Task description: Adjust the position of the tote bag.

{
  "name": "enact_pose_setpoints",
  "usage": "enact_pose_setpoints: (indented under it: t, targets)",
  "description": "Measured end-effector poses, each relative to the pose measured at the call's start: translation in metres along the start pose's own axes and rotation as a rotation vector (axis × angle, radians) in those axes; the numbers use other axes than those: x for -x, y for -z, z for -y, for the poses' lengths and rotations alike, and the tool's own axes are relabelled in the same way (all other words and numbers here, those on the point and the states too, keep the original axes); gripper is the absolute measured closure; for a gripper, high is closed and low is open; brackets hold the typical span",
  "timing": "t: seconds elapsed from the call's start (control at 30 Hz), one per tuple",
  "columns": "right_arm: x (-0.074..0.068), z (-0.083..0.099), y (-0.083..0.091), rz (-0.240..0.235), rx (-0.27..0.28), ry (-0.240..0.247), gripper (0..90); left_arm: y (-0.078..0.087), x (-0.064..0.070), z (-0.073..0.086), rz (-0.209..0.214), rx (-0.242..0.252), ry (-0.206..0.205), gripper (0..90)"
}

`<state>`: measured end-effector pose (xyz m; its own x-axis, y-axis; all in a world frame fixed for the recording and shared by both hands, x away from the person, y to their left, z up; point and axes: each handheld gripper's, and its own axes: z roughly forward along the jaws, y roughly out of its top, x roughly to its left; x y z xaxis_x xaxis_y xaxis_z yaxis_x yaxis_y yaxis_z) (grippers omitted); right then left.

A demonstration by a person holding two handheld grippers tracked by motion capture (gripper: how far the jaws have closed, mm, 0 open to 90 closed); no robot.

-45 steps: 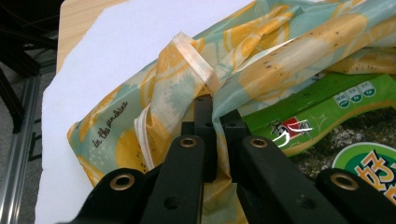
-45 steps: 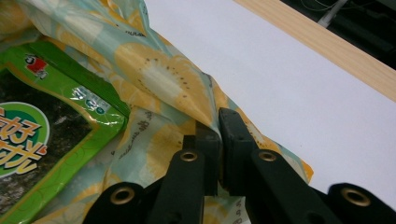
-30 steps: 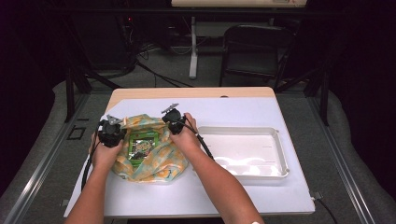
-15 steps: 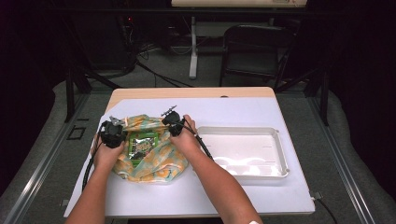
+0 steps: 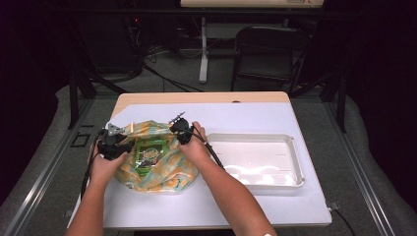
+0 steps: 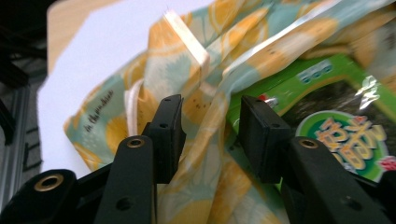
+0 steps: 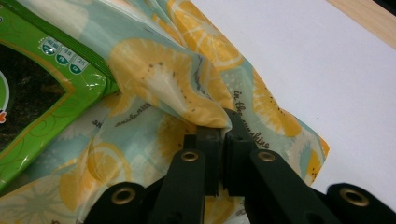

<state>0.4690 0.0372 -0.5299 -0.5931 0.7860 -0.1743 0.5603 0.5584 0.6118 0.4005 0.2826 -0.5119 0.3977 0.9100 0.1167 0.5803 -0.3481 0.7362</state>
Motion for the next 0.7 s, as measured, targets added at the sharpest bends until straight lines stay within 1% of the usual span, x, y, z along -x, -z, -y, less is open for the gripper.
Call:
enact_pose_setpoints:
  t: [0.07, 0.1, 0.13, 0.23, 0.27, 0.33, 0.4, 0.5, 0.6, 0.63, 0.7]
  targets:
    - [0.0, 0.0, 0.001, -0.002, 0.003, -0.006, 87.5, 0.007, 0.002, -0.001, -0.002, 0.028, 0.003, 59.3]
    - [0.001, -0.001, 0.002, -0.004, -0.006, -0.001, 87.4, 0.011, 0.002, -0.002, -0.005, 0.036, -0.001, 59.4]
    - [0.001, -0.001, 0.001, -0.004, 0.003, -0.01, 87.4, 0.014, 0.002, -0.003, -0.008, 0.052, 0.001, 59.8]
    - [0.002, -0.001, 0.002, -0.011, 0.005, -0.016, 87.4, 0.02, 0.001, -0.004, -0.014, 0.064, 0.002, 61.3]
    - [0.003, -0.001, 0.003, -0.012, -0.002, -0.012, 87.3, 0.021, 0.001, -0.004, -0.011, 0.065, 0.004, 61.8]
    - [0.003, -0.001, 0.002, -0.012, 0.006, -0.02, 87.2, 0.021, 0.001, -0.004, 0.0, 0.063, 0.001, 62.2]
    - [0.003, 0.0, 0.002, -0.017, 0.008, -0.025, 87.2, 0.02, 0.003, -0.004, -0.01, 0.055, -0.016, 65.1]
    - [0.003, -0.001, 0.003, -0.02, 0.002, -0.018, 87.1, 0.017, 0.006, -0.004, -0.01, 0.053, -0.029, 67.1]
    - [0.002, -0.001, 0.003, -0.023, 0.001, -0.014, 86.9, 0.012, 0.008, -0.003, 0.003, 0.021, -0.047, 68.5]
    - [0.002, -0.001, 0.003, -0.024, 0.002, -0.015, 86.7, 0.01, 0.008, -0.003, -0.002, 0.011, -0.058, 69.7]
    - [0.002, 0.0, 0.003, -0.026, 0.014, -0.027, 86.6, 0.007, 0.009, -0.002, -0.009, -0.008, -0.061, 72.3]
